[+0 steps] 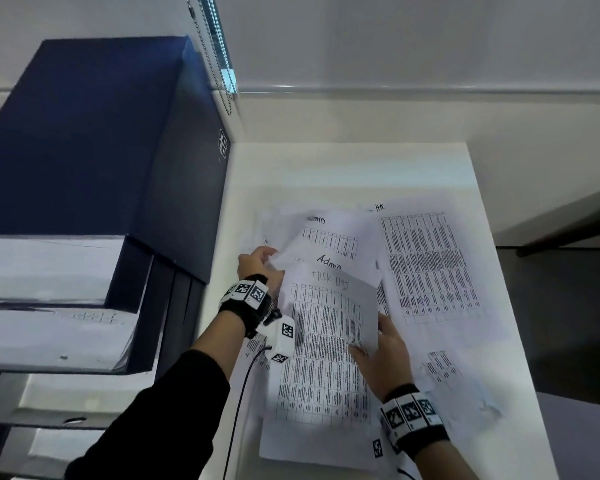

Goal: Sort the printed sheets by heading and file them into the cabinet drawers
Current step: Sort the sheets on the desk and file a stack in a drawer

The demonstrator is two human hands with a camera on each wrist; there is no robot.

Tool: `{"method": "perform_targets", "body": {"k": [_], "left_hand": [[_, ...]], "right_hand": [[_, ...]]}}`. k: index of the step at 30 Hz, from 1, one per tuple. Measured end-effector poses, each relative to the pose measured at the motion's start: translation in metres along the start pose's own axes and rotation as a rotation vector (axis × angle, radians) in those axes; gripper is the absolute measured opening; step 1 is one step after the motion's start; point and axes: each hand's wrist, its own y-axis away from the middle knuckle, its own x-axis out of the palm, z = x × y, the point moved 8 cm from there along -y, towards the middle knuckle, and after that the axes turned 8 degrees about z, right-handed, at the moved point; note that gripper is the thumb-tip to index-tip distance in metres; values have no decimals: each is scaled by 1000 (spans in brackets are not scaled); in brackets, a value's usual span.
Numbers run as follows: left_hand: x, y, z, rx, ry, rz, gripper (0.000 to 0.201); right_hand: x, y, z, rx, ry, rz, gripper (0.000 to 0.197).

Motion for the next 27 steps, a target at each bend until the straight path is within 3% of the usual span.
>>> {"method": "perform_targets", "body": {"k": [4,7,10,13,18,21,24,27], "left_hand": [[11,17,-5,91,-75,-2,16],[12,22,-5,191,-32,-20,21],[0,23,1,158,189,-62,43],[0,19,6,148,259,-7,73],[5,9,7,153,-13,13,44],[9,9,3,185,-19,-17,26],[19,14,3,227,48,105,40],[13,17,-2,270,70,104,41]], "right_hand": [[1,-1,-5,11,-35,-24,48],[0,0,-8,16,-64,-42,54],[0,-1,-8,3,-50,-39,48],[0,-1,-8,-8,-56,-50,46],[-1,-3,-11,-23,-51,-60,40],[-2,-4,-14,-32,-63,-77,39],[-3,-5,-16,-30,-99,-92,48],[-4,-4,-14,-30,-97,-100,45]]}}
